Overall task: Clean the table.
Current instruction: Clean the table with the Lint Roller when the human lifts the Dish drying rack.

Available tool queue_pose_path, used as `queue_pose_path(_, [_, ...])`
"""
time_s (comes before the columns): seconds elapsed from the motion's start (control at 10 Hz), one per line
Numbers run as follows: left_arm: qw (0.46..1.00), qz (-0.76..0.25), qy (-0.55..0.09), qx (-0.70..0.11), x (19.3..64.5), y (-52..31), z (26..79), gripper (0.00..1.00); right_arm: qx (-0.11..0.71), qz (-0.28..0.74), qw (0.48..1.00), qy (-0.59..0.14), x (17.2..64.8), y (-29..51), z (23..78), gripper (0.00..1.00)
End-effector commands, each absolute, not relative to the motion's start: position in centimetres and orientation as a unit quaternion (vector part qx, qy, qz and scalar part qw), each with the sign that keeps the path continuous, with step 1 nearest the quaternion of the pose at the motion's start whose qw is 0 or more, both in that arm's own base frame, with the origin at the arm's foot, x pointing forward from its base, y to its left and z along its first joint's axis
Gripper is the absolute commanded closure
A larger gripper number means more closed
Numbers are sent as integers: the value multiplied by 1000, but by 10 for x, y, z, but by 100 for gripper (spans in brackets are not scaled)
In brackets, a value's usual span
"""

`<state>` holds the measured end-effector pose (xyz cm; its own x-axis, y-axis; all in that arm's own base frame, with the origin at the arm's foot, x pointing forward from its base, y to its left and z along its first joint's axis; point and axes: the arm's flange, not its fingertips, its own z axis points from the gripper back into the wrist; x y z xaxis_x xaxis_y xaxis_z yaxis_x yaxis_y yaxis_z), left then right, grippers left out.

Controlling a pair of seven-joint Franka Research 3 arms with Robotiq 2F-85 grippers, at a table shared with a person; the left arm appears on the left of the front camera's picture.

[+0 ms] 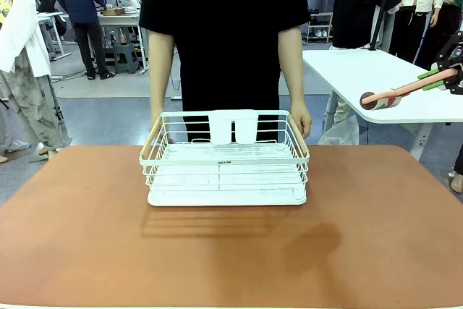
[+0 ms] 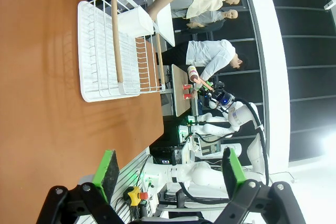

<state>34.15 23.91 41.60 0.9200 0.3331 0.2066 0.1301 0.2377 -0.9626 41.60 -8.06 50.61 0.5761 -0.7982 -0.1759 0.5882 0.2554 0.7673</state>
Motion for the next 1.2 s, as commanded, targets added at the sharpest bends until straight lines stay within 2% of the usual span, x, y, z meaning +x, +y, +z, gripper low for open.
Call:
queue_pose_path(0.0, [761, 66, -192, -617, 339, 240, 417, 0, 420, -442, 782, -126, 416, -79, 507, 100])
queue_pose_path(0.8, [761, 66, -192, -617, 339, 240, 417, 0, 420, -442, 782, -126, 416, -79, 507, 100])
queue_pose_path(0.9, [761, 66, -192, -617, 339, 240, 417, 0, 420, -443, 782, -125, 416, -81, 506, 79])
queue_pose_path(1.1, [761, 66, -192, -617, 339, 240, 417, 0, 388, -410, 816, -122, 425, -80, 526, 79])
